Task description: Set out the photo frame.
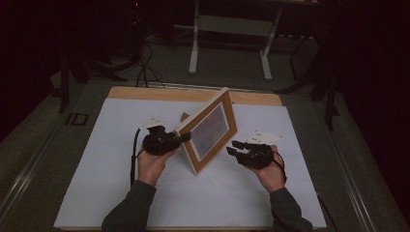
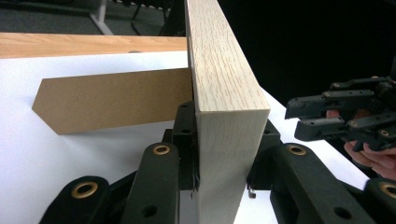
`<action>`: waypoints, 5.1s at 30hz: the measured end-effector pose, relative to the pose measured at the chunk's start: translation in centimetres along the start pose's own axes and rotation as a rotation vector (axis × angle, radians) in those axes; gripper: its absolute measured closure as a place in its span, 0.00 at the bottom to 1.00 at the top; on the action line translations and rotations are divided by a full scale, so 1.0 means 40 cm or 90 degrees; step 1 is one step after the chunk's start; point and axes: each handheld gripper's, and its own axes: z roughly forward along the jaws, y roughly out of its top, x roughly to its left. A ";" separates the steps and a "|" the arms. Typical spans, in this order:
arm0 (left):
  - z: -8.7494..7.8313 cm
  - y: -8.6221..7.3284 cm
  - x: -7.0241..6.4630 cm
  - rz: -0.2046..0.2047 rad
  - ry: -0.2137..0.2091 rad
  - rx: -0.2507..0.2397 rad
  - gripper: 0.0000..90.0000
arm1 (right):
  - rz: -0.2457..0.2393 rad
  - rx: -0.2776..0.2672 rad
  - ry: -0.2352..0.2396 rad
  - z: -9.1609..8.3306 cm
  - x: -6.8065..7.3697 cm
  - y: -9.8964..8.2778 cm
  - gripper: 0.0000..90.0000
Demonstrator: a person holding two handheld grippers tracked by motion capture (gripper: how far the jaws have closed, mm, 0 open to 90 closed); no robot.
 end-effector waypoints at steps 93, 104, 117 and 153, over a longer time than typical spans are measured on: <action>-0.004 0.039 0.107 0.049 -0.168 0.069 0.78 | 0.086 0.038 -0.097 0.099 -0.198 0.074 0.46; -0.002 0.043 0.112 0.053 -0.180 0.074 0.78 | 0.089 0.050 -0.098 0.112 -0.209 0.091 0.40; 0.002 0.044 0.106 0.060 -0.192 0.078 0.78 | 0.104 0.040 -0.092 0.111 -0.223 0.101 0.35; 0.012 0.047 0.111 0.087 -0.247 0.098 0.77 | 0.115 0.016 0.052 0.133 -0.257 0.088 0.19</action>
